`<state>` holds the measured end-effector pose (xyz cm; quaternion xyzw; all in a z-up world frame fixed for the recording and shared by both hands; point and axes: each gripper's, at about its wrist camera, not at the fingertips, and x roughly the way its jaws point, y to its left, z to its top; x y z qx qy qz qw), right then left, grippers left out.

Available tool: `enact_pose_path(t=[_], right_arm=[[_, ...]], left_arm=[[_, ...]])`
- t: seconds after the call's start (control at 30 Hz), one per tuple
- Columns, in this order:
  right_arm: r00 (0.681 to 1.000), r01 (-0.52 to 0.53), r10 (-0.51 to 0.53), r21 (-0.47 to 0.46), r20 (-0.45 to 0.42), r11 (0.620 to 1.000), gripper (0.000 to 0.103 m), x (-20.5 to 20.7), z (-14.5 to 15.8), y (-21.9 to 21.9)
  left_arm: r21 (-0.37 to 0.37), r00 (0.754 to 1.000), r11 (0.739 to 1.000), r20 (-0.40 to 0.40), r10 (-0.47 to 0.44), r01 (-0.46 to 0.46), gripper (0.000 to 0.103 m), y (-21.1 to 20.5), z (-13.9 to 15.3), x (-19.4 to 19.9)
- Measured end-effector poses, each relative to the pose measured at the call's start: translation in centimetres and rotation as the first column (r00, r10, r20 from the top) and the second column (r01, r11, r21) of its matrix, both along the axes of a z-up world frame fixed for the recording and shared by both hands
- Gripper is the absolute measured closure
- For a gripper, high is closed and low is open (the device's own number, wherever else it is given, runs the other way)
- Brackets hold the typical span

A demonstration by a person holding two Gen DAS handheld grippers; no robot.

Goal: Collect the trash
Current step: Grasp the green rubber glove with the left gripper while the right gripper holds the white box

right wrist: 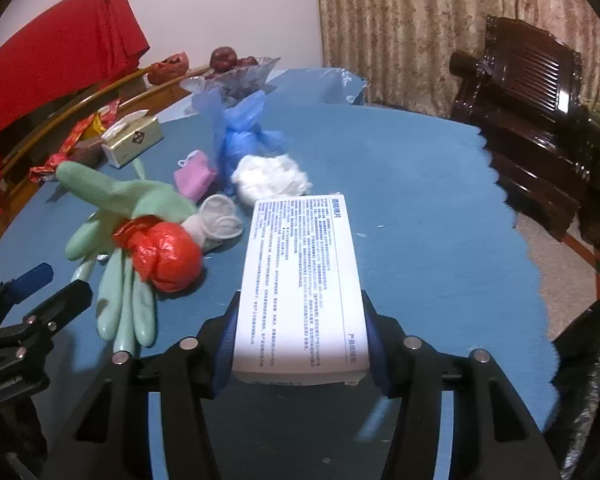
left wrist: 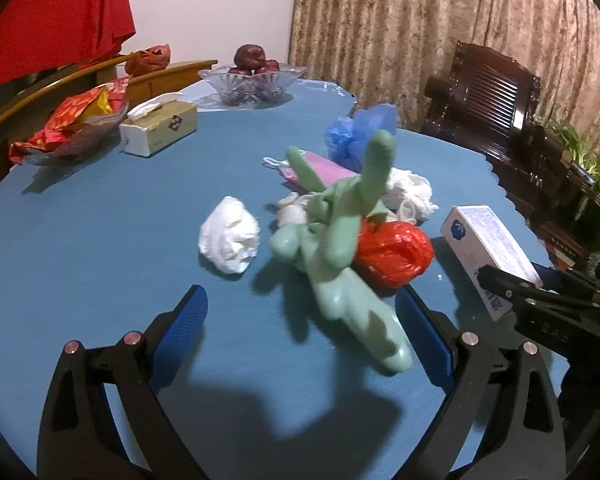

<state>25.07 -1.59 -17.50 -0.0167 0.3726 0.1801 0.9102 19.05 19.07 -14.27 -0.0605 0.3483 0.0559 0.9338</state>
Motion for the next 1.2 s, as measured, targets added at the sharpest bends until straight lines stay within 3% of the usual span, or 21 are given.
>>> enact_pose_path(t=[0.07, 0.3, 0.47, 0.6, 0.63, 0.67, 1.0, 1.1, 1.17, 1.2], right_arm=[[1.000, 0.007, -0.007, -0.005, 0.006, 1.000, 0.049, -0.1, 0.1, -0.6], [1.000, 0.017, -0.017, 0.009, 0.001, 1.000, 0.049, -0.3, 0.1, -1.7], [1.000, 0.013, -0.013, 0.015, -0.001, 1.000, 0.049, -0.5, 0.0, -1.7], [1.000, 0.007, -0.007, 0.013, 0.006, 1.000, 0.049, -0.8, 0.2, -1.5], [1.000, 0.005, -0.005, 0.011, 0.010, 1.000, 0.049, -0.9, 0.3, -1.5], [1.000, 0.004, -0.004, 0.011, 0.013, 1.000, 0.049, -1.0, 0.3, -1.5], [1.000, -0.010, 0.010, 0.020, 0.019, 1.000, 0.049, -2.5, 0.8, -1.4], [1.000, -0.012, 0.012, 0.021, 0.017, 1.000, 0.049, -2.8, 0.8, -1.3], [1.000, -0.013, 0.012, 0.019, 0.016, 1.000, 0.049, -3.0, 0.8, -1.3], [1.000, -0.013, 0.012, 0.018, 0.015, 1.000, 0.049, -3.0, 0.8, -1.4]], left_arm=[[-0.010, 1.000, 1.000, -0.013, -0.011, 0.010, 0.025, -0.3, -0.2, 0.6], [-0.064, 0.997, 0.997, -0.067, -0.040, 0.036, 0.039, -1.3, -1.4, 2.0], [-0.103, 0.993, 0.993, -0.098, -0.064, 0.054, 0.067, -1.6, -2.1, 2.6], [-0.115, 0.995, 0.992, -0.087, -0.058, 0.048, 0.076, -1.4, -1.9, 2.1], [-0.119, 0.995, 0.992, -0.085, -0.057, 0.046, 0.087, -1.3, -1.7, 1.9], [-0.120, 0.995, 0.992, -0.084, -0.055, 0.044, 0.091, -1.1, -1.6, 1.8], [-0.093, 0.993, 0.994, -0.095, -0.071, 0.062, 0.093, -0.5, -0.4, -1.9], [-0.086, 0.991, 0.994, -0.109, -0.076, 0.066, 0.082, -0.6, -0.6, -2.5], [-0.087, 0.992, 0.995, -0.104, -0.067, 0.058, 0.062, -0.5, -0.5, -2.5], [-0.085, 0.993, 0.995, -0.100, -0.060, 0.051, 0.058, -0.4, -0.5, -2.4]])
